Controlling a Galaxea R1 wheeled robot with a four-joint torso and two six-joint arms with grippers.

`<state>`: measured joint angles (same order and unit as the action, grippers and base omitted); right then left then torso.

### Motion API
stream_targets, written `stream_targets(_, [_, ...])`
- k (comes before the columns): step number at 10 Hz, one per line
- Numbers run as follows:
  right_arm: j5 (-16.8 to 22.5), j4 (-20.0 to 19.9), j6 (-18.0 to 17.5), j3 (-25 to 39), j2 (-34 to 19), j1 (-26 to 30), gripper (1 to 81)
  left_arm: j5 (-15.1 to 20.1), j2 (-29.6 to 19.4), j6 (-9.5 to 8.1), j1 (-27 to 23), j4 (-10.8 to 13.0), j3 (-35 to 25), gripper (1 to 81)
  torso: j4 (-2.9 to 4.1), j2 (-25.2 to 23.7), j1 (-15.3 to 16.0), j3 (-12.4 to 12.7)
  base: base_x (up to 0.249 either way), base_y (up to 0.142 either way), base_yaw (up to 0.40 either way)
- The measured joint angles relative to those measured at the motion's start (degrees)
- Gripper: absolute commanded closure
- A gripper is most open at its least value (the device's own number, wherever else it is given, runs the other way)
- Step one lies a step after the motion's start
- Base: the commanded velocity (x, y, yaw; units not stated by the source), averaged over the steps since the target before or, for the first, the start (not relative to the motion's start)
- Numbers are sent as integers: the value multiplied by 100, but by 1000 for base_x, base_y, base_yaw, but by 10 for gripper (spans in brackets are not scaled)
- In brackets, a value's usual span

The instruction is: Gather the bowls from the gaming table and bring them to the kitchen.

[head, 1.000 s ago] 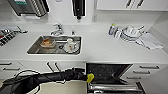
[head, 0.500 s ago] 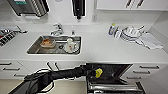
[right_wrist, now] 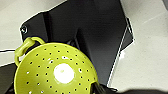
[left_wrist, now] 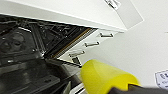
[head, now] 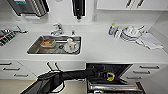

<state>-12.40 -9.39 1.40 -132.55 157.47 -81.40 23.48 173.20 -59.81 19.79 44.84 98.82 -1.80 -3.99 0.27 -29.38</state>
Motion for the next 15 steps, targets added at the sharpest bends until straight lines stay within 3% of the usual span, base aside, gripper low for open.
stream_targets(3, [0, 2, 0, 0, 1, 2, 811, -6, 279, 0, 5, 0, -6, 10, 0, 0, 0, 0, 0, 0, 0])
stream_targets(5, [-2, 0, 0, 0, -2, 15, 811, 22, -73, -2, 2, 0, -141, 10, 0, 0, 0, 0, 0, 0, 0])
stream_targets(8, [-13, 0, -72, 308, -374, 80, 811, 52, -833, 20, 37, 0, -962, 10, 0, 0, 2, 0, 0, 0, 0])
stream_targets(11, [-185, -6, -250, 1373, -1339, 312, 811, 226, -2306, 328, 728, 41, -1615, 10, 0, 0, 2, 0, 0, 0, 0])
stream_targets(13, [-284, -11, -414, 2182, -2147, 445, 811, 306, -3018, 695, 1737, 113, -1954, 10, 0, 0, 2, 0, 0, 0, 0])
stream_targets(15, [-343, -23, -600, 2933, -3023, 684, 811, 306, -3387, 1023, 2767, 260, -2103, 10, 0, 0, 2, 0, 0, 0, 0])
